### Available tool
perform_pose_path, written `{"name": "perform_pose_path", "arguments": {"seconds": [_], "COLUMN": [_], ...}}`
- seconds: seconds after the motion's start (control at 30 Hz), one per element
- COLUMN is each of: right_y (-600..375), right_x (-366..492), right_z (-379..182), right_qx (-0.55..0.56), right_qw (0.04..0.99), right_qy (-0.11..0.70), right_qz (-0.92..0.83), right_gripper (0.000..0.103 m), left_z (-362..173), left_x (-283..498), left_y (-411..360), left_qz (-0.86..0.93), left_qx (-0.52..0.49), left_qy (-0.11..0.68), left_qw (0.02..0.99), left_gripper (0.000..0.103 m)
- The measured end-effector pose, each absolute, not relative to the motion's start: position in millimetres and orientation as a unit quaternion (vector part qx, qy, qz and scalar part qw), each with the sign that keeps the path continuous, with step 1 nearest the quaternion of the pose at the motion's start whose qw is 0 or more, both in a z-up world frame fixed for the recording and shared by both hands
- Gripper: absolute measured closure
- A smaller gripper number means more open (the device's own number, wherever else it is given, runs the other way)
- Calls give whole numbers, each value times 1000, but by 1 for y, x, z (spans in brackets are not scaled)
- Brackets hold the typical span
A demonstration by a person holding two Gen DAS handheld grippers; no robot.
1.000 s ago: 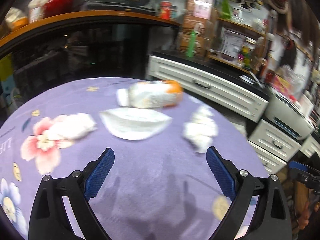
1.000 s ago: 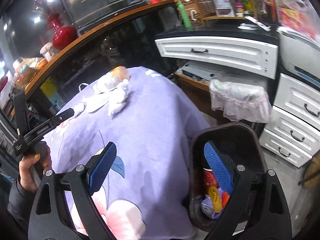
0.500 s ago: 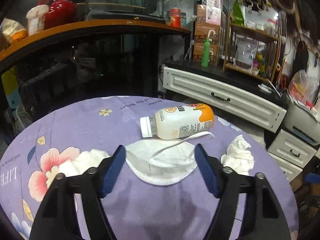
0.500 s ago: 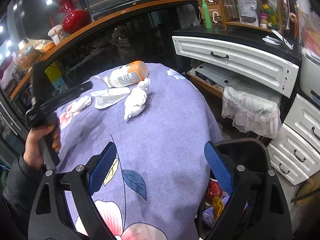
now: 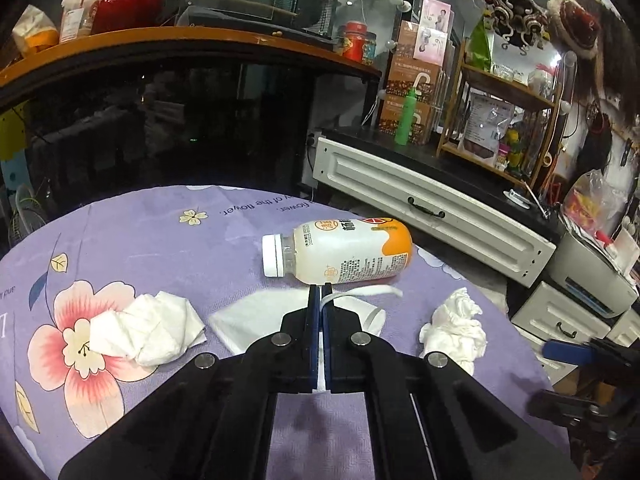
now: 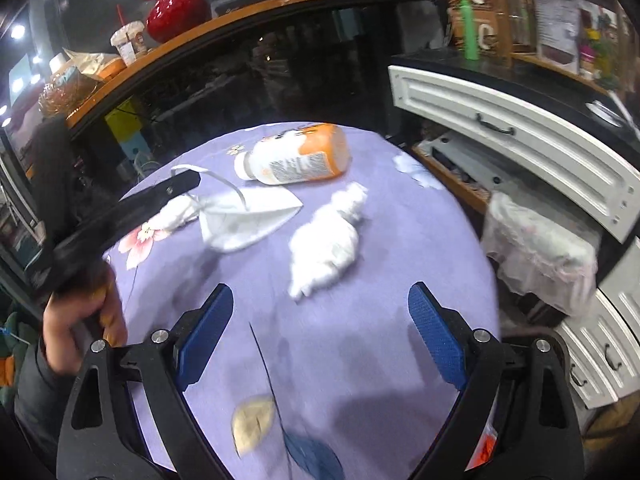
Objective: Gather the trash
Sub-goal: 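Grasp the white face mask with the left gripper, then carry a white tissue toward the bin with the right gripper while the left lifts the mask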
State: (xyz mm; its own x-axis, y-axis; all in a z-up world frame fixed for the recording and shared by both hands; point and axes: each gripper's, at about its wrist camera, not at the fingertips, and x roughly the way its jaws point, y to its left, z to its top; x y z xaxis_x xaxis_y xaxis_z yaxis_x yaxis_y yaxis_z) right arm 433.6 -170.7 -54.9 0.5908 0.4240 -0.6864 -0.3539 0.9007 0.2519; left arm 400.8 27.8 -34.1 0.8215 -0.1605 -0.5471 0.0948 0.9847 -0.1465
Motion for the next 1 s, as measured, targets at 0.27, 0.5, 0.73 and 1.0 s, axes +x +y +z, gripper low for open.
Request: {"name": "perform_pose_path", "arguments": {"seconds": [0.27,0.5,0.73,1.0], "right_y": [-138,-147,-177,-222], "right_x": [496,486,440,392], "right_z": [-84,-87,-70,-65], "right_qx": [18,47,53,64], "right_qw": [876,870,882,895], "right_qy": [448,451,425,405], "right_qz": [179,194,195,175], "right_gripper": [39,73,74,74], "left_z": [-27,-27,-23,-14], "left_x": [404,403,391,360], "left_y": [30,27,16,5], "left_qz": [-69,-74,-83,-102], "left_qx": [-75,-78,-68,-79], "left_qy": [285,285,281,281], "left_qw": [953,952,954,951], "left_gripper": [101,101,101,101]}}
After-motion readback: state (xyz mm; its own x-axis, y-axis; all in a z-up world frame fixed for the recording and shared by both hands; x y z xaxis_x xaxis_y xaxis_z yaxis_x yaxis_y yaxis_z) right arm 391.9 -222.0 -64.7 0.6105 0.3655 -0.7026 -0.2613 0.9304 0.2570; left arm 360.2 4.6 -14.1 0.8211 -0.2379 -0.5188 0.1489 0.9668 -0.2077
